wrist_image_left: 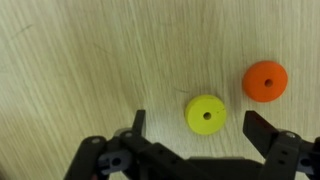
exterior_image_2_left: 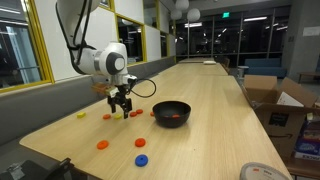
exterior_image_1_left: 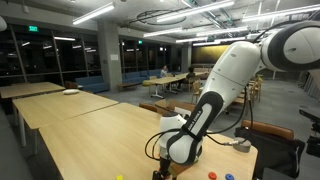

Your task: Put a round yellow block and two round orange blocks in the bowl then put the last round yellow block in the bowl

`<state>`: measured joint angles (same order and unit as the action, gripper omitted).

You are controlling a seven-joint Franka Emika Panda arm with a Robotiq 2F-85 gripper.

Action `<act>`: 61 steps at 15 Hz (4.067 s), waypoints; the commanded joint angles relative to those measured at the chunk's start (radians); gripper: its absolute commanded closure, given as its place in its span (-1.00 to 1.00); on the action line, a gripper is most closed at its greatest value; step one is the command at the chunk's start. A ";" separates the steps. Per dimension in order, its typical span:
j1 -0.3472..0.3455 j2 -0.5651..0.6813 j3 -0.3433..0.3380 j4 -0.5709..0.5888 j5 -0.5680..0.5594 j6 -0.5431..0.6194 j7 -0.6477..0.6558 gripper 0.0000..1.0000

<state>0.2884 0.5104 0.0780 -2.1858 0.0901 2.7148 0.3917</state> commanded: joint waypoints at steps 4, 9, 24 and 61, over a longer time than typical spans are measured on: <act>0.144 0.021 -0.113 -0.022 -0.091 0.105 0.141 -1.00; 0.221 0.023 -0.182 -0.023 -0.146 0.112 0.213 -1.00; 0.198 -0.012 -0.171 -0.043 -0.132 0.097 0.211 -1.00; -0.036 -0.277 -0.353 -0.186 -0.273 0.168 0.447 0.67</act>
<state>0.2968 0.2527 -0.2788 -2.3545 -0.1645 2.8549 0.8030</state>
